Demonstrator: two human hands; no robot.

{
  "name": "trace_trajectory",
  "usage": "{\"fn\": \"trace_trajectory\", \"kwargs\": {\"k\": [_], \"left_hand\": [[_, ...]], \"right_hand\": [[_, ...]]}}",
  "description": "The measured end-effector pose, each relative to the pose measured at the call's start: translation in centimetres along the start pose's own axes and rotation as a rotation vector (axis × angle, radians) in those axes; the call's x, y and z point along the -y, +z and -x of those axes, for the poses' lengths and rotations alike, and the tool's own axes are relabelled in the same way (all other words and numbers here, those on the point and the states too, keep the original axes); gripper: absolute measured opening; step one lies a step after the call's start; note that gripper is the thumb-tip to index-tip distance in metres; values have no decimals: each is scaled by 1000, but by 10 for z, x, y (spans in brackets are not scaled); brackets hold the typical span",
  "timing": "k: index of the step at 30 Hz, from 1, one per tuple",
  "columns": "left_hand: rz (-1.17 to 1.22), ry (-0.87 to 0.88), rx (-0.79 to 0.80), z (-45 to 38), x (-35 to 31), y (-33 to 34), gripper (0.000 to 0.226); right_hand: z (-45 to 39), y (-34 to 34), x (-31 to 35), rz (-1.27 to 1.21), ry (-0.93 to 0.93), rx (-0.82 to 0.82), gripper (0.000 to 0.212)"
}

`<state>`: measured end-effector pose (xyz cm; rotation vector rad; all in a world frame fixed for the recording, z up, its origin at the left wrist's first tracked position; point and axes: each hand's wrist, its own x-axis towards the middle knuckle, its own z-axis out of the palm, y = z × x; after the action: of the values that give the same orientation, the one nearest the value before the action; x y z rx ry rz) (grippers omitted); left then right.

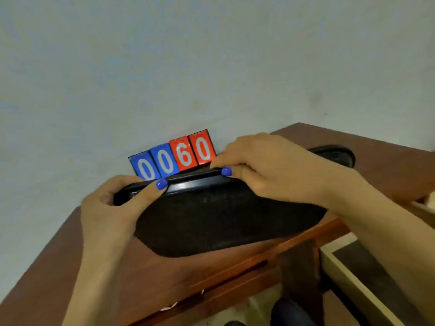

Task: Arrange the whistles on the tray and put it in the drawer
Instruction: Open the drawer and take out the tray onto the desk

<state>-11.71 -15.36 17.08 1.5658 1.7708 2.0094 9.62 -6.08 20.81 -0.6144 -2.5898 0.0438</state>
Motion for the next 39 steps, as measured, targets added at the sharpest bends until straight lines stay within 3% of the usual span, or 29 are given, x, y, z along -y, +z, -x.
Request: {"fn": "trace_trajectory", "kwargs": {"k": [7,15,20,23,27,33,39], "left_hand": [[-141,-95,-95,50,42,-56,33],[-504,-26,169,99,99,-59,48],[-615,-29,285,110,129,-52,28],[-741,-13,355,113,149,-48,32],[-741,-57,327,115,162,-44,30],[-701,-77,316,112,168,-41,33],[-691,-288,376,79,173,-29,38]], "right_hand": [[-13,51,37,25,-271,7,34],[13,118,11,-211,-198,314,30],[18,153,-1,-216,-111,411,27],[21,172,-8,-175,-63,387,29],[38,189,-21,-69,14,297,29],[61,207,-44,23,159,174,63],[27,220,-67,-42,171,112,70]]}}
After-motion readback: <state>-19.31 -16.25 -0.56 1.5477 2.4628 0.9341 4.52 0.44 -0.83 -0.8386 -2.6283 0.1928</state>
